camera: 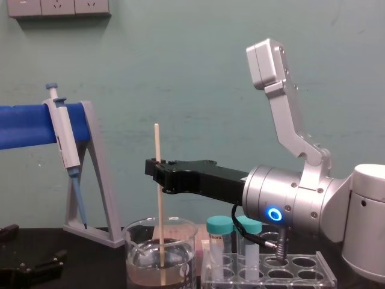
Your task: Hold the thermometer with one hand and immerse one end into the beaker, then reinsert it into the test tube rack.
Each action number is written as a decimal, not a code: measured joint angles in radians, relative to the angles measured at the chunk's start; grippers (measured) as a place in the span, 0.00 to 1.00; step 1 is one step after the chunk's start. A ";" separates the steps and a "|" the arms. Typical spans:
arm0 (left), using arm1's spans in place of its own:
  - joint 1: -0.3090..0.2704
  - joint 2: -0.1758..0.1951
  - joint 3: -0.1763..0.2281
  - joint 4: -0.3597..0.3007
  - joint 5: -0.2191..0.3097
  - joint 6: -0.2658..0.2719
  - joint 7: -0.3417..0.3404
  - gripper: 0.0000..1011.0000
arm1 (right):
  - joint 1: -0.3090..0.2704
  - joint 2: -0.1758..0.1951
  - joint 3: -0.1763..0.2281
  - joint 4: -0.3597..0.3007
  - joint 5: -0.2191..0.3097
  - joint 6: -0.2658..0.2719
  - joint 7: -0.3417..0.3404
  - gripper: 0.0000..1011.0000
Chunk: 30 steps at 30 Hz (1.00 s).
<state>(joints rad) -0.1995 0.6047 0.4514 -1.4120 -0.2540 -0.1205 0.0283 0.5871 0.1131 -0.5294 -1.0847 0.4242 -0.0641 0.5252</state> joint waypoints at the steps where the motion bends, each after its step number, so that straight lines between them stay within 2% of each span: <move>1: 0.000 0.000 0.000 0.000 0.000 0.000 0.000 0.99 | 0.000 0.000 0.000 0.000 0.000 0.000 0.000 0.05; 30: 0.000 0.000 0.000 0.000 0.000 0.000 0.000 0.99 | 0.000 0.000 0.000 0.000 0.000 0.000 0.000 0.05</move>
<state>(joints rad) -0.1995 0.6047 0.4514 -1.4120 -0.2539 -0.1205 0.0283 0.5871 0.1131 -0.5294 -1.0847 0.4247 -0.0640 0.5253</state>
